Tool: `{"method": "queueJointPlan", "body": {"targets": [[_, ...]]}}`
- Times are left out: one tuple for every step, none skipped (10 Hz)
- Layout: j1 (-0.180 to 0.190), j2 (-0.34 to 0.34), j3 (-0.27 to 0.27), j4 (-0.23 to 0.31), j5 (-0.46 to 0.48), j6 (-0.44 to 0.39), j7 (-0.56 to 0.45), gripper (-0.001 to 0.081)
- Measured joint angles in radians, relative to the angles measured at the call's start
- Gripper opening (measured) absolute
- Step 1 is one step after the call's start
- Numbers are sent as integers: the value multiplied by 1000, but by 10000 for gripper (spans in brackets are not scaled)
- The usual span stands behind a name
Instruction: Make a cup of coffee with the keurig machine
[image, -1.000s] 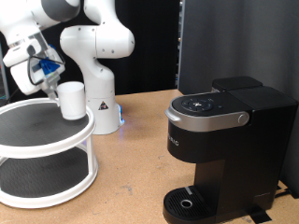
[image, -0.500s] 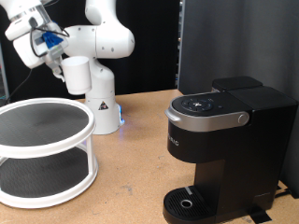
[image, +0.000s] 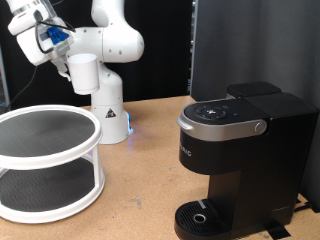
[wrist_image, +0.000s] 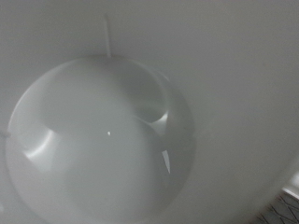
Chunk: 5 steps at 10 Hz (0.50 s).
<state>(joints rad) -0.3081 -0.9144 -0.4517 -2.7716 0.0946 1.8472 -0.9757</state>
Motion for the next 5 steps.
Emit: {"method": "queueJointPlan", "body": {"targets": [[7, 0, 17, -4, 32, 15, 38, 72], [19, 1, 47, -7, 63, 37, 90, 72], [35, 5, 83, -8, 93, 64, 143, 72], [51, 12, 118, -10, 116, 96, 191, 72], [67, 26, 153, -11, 137, 134, 236, 72]]}}
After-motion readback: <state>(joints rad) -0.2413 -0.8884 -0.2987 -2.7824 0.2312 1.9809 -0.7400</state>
